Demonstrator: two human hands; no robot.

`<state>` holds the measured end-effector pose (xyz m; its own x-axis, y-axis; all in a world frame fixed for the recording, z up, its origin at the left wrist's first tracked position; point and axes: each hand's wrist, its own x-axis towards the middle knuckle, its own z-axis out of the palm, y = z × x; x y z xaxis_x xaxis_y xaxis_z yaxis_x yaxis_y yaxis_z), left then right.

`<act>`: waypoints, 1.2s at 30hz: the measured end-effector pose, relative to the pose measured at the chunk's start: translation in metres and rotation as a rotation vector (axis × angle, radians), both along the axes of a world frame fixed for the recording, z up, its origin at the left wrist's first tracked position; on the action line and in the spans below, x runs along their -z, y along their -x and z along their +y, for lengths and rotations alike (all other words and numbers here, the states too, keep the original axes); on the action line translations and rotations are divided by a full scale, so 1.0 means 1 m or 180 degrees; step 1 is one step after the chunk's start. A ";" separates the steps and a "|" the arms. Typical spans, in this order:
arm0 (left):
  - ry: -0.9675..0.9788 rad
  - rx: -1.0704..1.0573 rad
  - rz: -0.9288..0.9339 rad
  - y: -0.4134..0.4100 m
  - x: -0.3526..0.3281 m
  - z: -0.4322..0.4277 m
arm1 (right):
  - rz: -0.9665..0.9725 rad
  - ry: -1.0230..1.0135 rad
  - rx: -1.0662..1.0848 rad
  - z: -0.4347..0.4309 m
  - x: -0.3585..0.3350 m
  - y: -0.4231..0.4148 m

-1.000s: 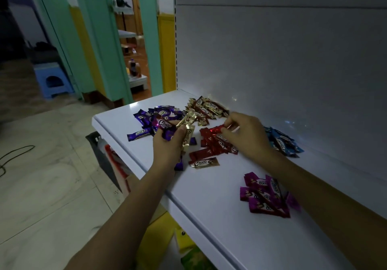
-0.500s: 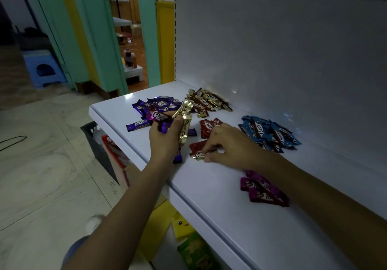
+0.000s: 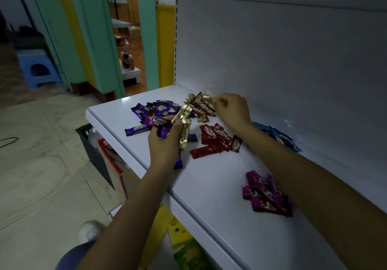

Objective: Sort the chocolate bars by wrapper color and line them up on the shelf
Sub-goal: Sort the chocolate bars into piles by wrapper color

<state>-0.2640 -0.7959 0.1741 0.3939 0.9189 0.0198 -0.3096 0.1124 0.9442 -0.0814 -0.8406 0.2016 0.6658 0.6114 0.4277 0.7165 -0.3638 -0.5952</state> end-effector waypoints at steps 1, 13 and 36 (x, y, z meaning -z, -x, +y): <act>0.0046 -0.0018 -0.0011 0.000 0.000 0.001 | 0.0090 0.0232 -0.0063 0.006 0.000 -0.003; 0.0096 -0.0102 -0.0061 0.001 -0.002 -0.001 | -0.0674 0.1676 -0.1320 0.019 0.015 0.035; 0.0230 -0.0158 -0.0274 0.001 0.006 0.006 | 0.0531 0.0474 -0.0843 0.048 0.003 0.054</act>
